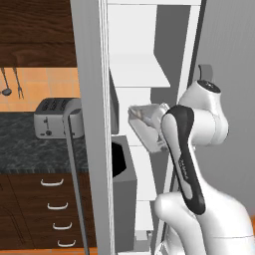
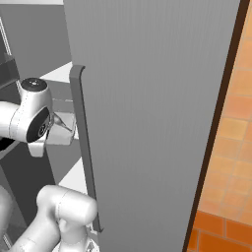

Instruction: Take the meat container that has the fish and place it on the second highest rack of the freezer. Then take the vegetable container that has the potato and carrot and place it on the highest rack of the freezer.

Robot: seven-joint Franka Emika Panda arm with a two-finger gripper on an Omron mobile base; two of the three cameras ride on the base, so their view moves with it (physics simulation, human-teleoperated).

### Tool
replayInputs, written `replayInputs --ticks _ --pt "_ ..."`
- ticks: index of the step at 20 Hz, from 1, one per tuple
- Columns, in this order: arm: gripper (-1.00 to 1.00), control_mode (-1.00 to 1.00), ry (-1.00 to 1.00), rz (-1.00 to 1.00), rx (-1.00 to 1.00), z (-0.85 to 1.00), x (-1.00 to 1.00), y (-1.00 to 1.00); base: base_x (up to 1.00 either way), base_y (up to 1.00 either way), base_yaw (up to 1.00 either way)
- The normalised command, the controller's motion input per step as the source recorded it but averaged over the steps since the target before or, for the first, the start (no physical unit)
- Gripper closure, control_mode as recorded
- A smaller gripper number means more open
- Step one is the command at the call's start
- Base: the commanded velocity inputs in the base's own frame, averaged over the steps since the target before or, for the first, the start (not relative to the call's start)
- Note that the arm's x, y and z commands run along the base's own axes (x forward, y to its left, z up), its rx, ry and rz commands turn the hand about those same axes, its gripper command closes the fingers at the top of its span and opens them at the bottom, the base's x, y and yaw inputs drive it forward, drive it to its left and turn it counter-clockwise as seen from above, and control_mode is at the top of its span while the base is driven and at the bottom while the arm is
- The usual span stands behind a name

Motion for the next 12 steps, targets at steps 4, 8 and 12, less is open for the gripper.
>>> replayInputs --ticks 4,8,12 --pt "1.00 -1.00 0.01 -0.06 0.00 -0.28 0.83 0.07 0.00 0.00 0.00" --pt "1.00 -1.00 0.00 -0.01 0.00 -0.43 0.64 0.11 0.00 0.00 0.00" --pt "1.00 -1.00 0.00 0.00 0.00 -0.39 0.67 0.03 0.00 0.00 0.00"
